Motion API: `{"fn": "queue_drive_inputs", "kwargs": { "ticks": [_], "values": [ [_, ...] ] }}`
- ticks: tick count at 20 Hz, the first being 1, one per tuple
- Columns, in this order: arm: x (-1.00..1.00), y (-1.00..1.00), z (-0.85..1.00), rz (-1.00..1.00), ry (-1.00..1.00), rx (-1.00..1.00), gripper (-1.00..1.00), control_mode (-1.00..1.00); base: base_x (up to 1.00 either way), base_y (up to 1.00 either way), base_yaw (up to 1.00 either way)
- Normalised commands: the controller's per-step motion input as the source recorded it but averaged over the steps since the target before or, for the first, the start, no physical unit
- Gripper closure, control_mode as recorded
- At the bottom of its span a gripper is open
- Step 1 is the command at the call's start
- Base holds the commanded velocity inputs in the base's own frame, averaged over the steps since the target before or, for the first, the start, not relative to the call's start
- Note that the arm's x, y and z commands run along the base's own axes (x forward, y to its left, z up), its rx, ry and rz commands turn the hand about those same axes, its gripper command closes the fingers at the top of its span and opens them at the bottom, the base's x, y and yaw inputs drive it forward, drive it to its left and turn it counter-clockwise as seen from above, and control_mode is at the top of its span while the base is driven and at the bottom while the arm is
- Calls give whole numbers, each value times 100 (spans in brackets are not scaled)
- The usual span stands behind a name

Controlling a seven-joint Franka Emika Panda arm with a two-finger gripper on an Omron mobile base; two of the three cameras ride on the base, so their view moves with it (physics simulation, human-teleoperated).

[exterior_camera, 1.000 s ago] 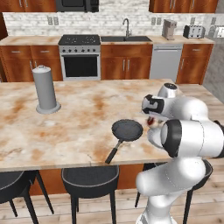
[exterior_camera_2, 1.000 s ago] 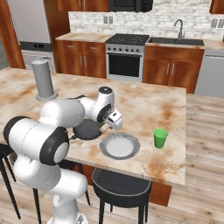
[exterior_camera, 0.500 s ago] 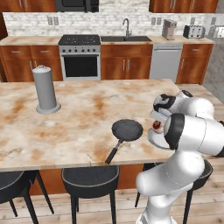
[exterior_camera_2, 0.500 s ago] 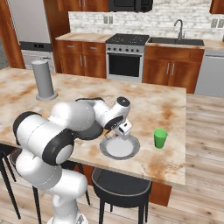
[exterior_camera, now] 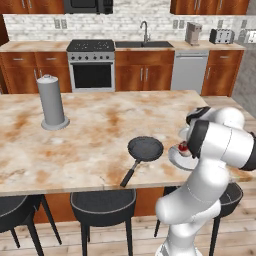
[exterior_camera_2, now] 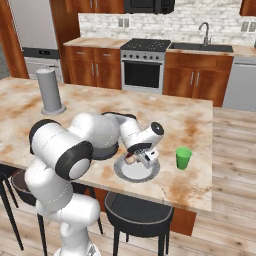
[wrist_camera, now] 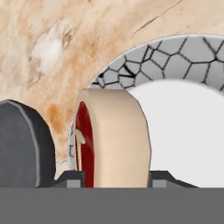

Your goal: Pick up the pan with the steak in it and place it on the dining table. Then place the steak on the plate.

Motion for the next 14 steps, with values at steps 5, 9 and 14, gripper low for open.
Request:
{"fn": "queue_drive_inputs", "kwargs": {
  "ticks": [5,9,14],
  "values": [
    [0,0,-3,0,0,3,100,-100,0,0,0],
    [0,0,-22,0,0,3,100,-100,0,0,0],
    [0,0,-27,0,0,4,100,-100,0,0,0]
  ]
}}
